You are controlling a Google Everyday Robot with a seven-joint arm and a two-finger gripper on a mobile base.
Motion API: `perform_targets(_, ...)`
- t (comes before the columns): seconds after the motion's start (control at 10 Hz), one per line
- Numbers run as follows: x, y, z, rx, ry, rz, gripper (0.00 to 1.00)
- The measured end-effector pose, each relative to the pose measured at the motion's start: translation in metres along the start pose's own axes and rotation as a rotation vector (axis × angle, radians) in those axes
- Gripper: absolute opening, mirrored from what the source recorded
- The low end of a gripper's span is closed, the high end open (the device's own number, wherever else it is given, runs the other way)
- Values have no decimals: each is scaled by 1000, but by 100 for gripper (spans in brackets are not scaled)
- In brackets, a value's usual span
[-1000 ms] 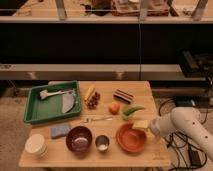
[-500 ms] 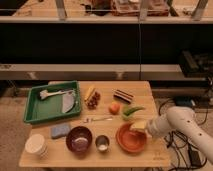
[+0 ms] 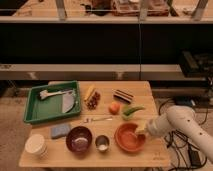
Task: Stack bowls into tray
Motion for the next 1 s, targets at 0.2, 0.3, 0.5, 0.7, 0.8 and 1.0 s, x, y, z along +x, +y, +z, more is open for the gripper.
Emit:
perform_targets(0.2, 0, 2, 0, -22, 5, 22, 49)
perform_targets(0.3, 0, 3, -2, -28, 11, 32, 44)
perform_targets(0.5, 0, 6, -2, -31, 17, 36, 24)
perform_targets(0.7, 1, 16, 2, -29, 16, 28, 9)
perform_targets(0.8, 2, 18, 3, -28, 16, 24, 9)
perform_targets(1.0, 3, 19, 3, -23, 16, 20, 9)
